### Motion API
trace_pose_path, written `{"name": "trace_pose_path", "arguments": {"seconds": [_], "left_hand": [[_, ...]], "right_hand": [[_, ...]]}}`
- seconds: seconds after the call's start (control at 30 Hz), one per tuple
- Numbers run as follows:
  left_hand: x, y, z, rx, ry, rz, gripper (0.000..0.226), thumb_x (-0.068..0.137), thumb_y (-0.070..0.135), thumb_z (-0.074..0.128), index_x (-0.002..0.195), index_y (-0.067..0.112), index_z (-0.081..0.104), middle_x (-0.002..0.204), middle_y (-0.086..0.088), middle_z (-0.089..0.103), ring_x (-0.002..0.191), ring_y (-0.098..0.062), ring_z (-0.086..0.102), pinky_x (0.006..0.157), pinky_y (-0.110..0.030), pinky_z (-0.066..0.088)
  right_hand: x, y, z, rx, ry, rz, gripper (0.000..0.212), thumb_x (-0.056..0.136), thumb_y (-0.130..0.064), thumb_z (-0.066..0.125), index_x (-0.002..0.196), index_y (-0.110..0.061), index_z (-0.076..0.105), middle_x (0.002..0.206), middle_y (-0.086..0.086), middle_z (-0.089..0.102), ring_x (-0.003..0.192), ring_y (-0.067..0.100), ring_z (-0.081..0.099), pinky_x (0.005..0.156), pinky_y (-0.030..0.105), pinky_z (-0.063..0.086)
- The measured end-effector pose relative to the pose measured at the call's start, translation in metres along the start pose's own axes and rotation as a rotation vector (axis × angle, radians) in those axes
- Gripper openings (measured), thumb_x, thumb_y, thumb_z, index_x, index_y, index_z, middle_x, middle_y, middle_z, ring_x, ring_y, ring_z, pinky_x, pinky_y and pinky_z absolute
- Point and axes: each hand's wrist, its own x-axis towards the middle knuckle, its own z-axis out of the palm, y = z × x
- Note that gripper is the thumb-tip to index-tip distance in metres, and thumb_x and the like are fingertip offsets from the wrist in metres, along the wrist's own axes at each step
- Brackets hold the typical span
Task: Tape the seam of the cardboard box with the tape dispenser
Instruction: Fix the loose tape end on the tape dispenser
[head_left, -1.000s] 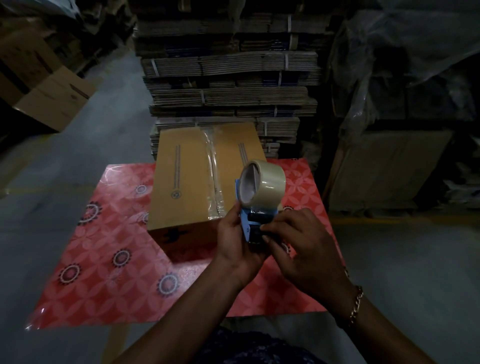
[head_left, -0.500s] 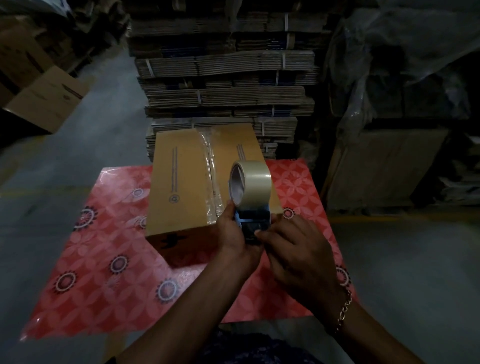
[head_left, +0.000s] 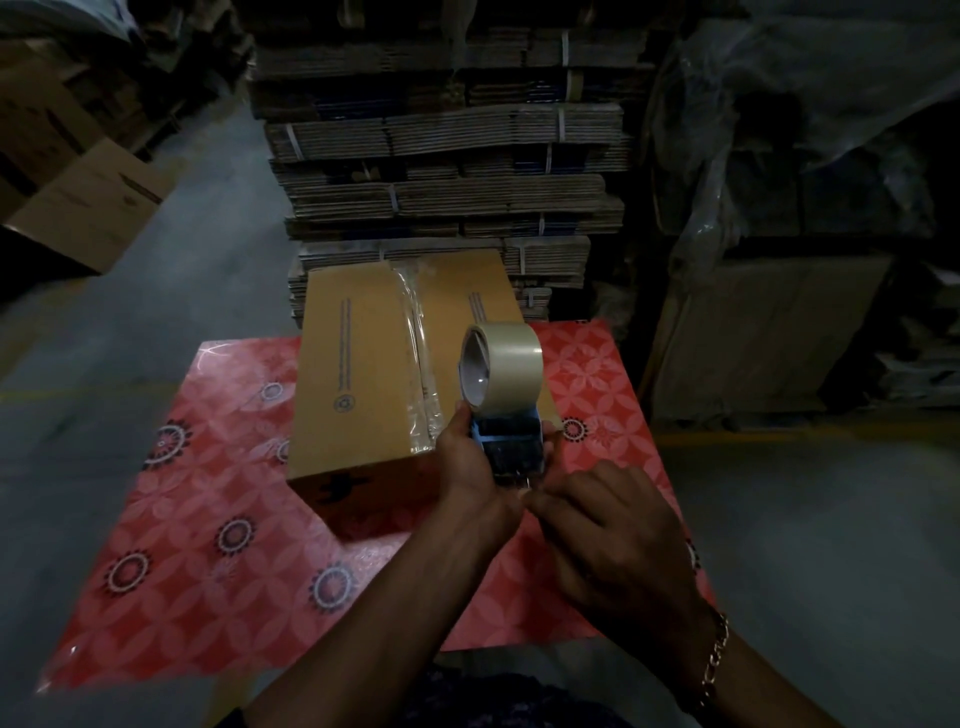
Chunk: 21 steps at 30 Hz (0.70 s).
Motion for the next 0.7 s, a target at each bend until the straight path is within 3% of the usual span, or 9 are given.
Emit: {"name": "trace_pose_path", "arguments": {"seconds": [0.1,0.17,0.27,0.37,0.5,0.6,0.7], "left_hand": [[0.000,0.006,-0.004,-0.006,-0.076,-0.026,0.072,0.093,0.061,0.041,0.120,-0.002,0.060,0.080,-0.020,0.062,0.058,-0.027,0.062,0.049,-0.027,0.053],[-0.003,0.010,-0.007,0.010,-0.207,-0.035,0.078,0.079,0.063,0.061,0.120,-0.004,0.061,0.088,-0.022,0.062,0.070,-0.030,0.062,0.059,-0.031,0.055],[-0.007,0.012,-0.011,0.086,-0.306,-0.011,0.088,0.056,0.032,0.085,0.130,-0.005,0.056,0.103,-0.023,0.061,0.089,-0.032,0.061,0.073,-0.036,0.056],[-0.004,0.008,-0.011,0.148,-0.283,0.006,0.086,0.044,0.012,0.076,0.125,-0.006,0.057,0.099,-0.023,0.064,0.086,-0.031,0.064,0.070,-0.034,0.056],[-0.004,0.008,-0.011,0.114,-0.286,0.006,0.071,0.051,0.009,0.063,0.120,-0.007,0.057,0.095,-0.023,0.065,0.081,-0.030,0.065,0.070,-0.034,0.055],[-0.005,0.013,-0.011,0.065,-0.307,0.021,0.082,0.045,0.009,0.074,0.123,-0.007,0.057,0.099,-0.023,0.064,0.086,-0.030,0.063,0.075,-0.036,0.055],[-0.005,0.017,-0.010,-0.040,-0.323,0.033,0.092,0.045,0.006,0.076,0.133,-0.008,0.054,0.103,-0.024,0.064,0.095,-0.032,0.064,0.075,-0.038,0.061]], "right_hand": [[0.000,-0.001,0.000,0.012,-0.029,0.020,0.012,0.083,-0.011,0.071,0.094,-0.013,0.076,0.089,0.003,0.072,0.076,0.024,0.055,0.059,0.038,0.043],[0.001,0.001,0.000,0.022,-0.037,0.033,0.013,0.083,-0.011,0.071,0.095,-0.014,0.076,0.091,0.003,0.072,0.074,0.025,0.058,0.059,0.040,0.044],[0.001,0.004,-0.002,0.019,-0.032,0.054,0.013,0.086,-0.014,0.069,0.097,-0.015,0.077,0.092,0.002,0.072,0.075,0.025,0.056,0.060,0.038,0.041],[0.001,0.005,-0.006,-0.004,-0.040,0.071,0.016,0.089,-0.017,0.066,0.100,-0.016,0.078,0.090,0.002,0.072,0.076,0.024,0.057,0.064,0.035,0.037],[0.004,0.004,-0.014,0.005,0.015,0.077,0.024,0.084,-0.014,0.072,0.108,-0.016,0.078,0.095,0.002,0.074,0.082,0.022,0.057,0.064,0.036,0.041],[0.002,0.008,-0.021,0.169,0.150,0.176,0.037,0.082,-0.012,0.076,0.119,-0.014,0.073,0.107,0.004,0.070,0.088,0.022,0.064,0.072,0.036,0.049],[-0.006,0.021,-0.015,0.396,0.149,0.351,0.049,0.080,-0.011,0.077,0.126,-0.013,0.063,0.116,0.000,0.063,0.097,0.011,0.058,0.083,0.021,0.043]]}}
